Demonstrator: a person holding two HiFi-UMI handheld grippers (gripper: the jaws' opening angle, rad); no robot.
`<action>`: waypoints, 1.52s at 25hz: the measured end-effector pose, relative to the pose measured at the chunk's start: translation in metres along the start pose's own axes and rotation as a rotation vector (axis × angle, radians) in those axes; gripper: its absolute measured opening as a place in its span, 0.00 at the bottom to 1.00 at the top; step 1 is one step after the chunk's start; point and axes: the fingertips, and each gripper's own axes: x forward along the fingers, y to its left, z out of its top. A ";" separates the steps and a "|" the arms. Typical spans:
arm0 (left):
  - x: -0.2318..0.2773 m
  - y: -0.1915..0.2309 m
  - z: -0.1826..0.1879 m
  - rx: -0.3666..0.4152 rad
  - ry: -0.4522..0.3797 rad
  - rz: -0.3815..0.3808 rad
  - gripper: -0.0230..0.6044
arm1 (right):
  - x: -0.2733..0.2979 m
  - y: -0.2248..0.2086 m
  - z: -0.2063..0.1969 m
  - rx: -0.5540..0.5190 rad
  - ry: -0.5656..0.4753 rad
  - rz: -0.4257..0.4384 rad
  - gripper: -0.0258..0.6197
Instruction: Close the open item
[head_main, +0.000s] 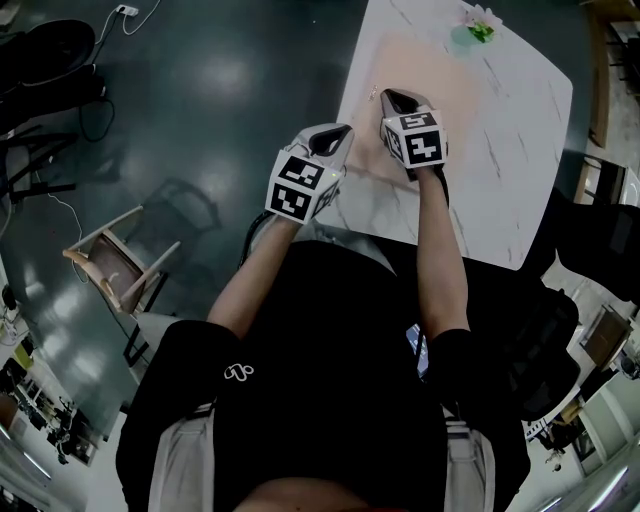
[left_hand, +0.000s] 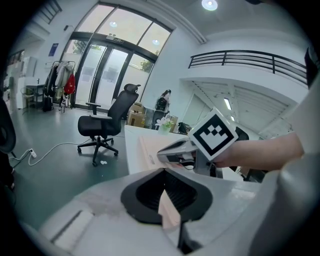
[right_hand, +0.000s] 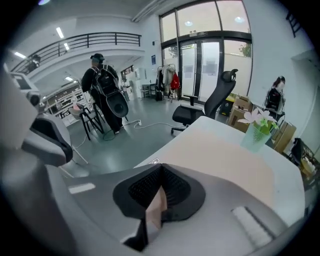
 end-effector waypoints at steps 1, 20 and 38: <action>0.001 0.000 0.000 0.000 0.000 -0.001 0.04 | 0.002 0.001 -0.002 -0.021 0.018 -0.005 0.03; 0.006 -0.003 0.019 0.043 -0.015 -0.018 0.03 | -0.001 0.001 -0.003 -0.023 -0.024 -0.029 0.03; -0.012 -0.060 0.173 0.214 -0.372 -0.098 0.04 | -0.204 -0.045 0.080 0.238 -0.692 -0.234 0.03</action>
